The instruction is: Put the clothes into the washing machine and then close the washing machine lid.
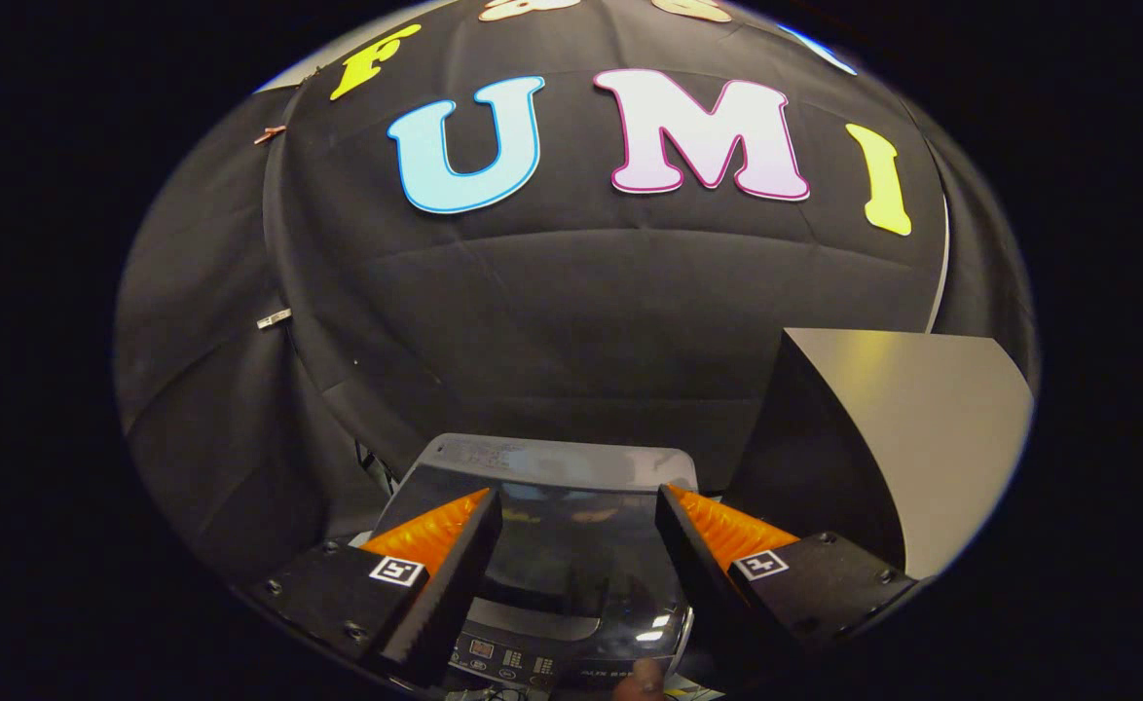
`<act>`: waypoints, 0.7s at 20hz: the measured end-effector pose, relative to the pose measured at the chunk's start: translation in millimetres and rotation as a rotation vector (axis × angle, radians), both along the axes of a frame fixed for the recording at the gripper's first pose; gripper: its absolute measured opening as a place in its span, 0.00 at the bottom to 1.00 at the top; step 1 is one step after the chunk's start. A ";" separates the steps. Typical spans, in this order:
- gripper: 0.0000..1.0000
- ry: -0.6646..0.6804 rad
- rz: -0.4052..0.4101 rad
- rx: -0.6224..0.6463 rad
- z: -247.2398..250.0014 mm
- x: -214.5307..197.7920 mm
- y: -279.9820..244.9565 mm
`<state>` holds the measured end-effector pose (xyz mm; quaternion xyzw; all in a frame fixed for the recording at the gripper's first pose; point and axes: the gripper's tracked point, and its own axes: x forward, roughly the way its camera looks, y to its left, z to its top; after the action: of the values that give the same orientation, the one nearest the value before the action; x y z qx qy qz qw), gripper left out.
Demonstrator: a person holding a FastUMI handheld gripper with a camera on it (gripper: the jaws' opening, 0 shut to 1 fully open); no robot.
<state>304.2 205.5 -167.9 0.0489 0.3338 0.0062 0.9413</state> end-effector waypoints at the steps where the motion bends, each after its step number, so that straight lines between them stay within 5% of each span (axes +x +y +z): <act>1: 0.99 -0.008 0.007 0.001 3.6 -1.4 0.0; 14: 0.99 -0.310 0.076 0.097 141.2 -56.6 -24.0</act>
<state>247.6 181.5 -26.7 0.0801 0.1856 0.0656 0.9772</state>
